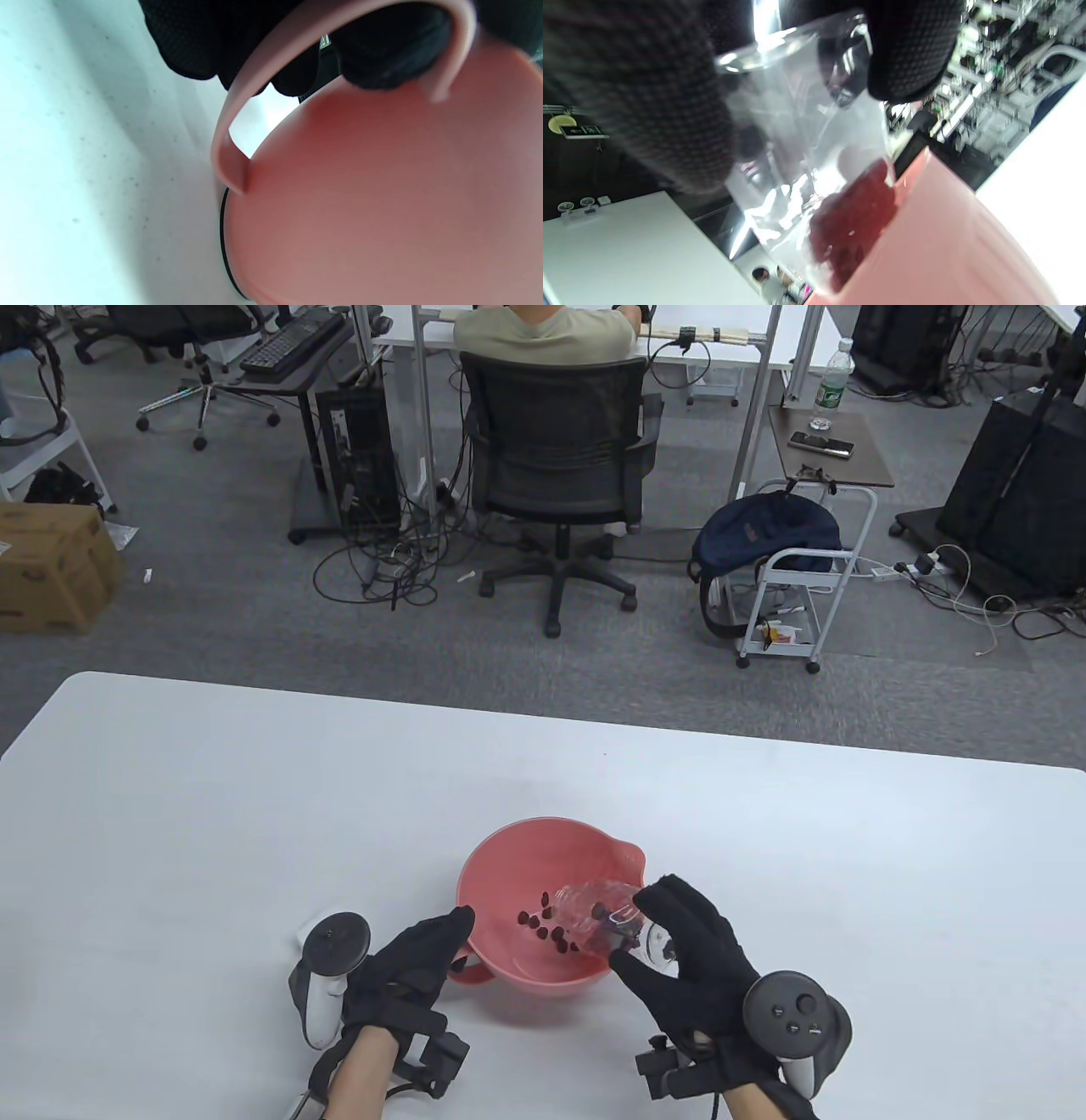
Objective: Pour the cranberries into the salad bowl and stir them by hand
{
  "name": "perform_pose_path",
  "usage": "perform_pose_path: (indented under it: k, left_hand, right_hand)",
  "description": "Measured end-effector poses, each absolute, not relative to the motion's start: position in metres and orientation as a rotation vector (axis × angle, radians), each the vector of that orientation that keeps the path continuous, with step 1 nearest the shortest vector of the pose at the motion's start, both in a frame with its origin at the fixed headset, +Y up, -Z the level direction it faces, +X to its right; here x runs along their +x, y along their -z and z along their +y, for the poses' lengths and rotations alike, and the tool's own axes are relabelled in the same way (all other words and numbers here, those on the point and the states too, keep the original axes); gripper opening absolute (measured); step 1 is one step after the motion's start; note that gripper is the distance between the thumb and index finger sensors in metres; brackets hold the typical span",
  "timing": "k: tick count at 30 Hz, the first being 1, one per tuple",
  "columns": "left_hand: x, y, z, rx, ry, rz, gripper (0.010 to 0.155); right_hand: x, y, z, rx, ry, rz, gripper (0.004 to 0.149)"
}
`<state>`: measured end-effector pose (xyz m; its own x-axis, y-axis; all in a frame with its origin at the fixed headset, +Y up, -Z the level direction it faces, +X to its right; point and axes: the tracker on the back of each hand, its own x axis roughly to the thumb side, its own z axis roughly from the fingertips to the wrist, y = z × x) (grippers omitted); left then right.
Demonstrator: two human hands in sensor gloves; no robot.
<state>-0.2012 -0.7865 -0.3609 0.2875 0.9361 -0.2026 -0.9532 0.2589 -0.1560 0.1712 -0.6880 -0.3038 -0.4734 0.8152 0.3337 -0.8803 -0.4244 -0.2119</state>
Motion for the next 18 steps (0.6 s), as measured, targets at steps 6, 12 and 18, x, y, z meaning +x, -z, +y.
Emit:
perform_pose_path:
  k: [6,12,18]
  left_hand:
    - [-0.2017,0.3604,-0.7874,-0.263,-1.283,0.077,0.061]
    - [-0.2016,0.3601,-0.7873,-0.259,-1.281,0.081,0.061]
    - [-0.2010,0.3597,-0.7874,-0.258,-1.286,0.083,0.061]
  right_hand:
    - [0.1676,0.3009,-0.6889,0.242,-2.002,-0.432,0.070]
    - [0.1658,0.2986,-0.6898,0.228,-1.932,-0.444,0.070]
    - [0.1650,0.2969,-0.6885,0.194,-1.961,-0.529,0.070]
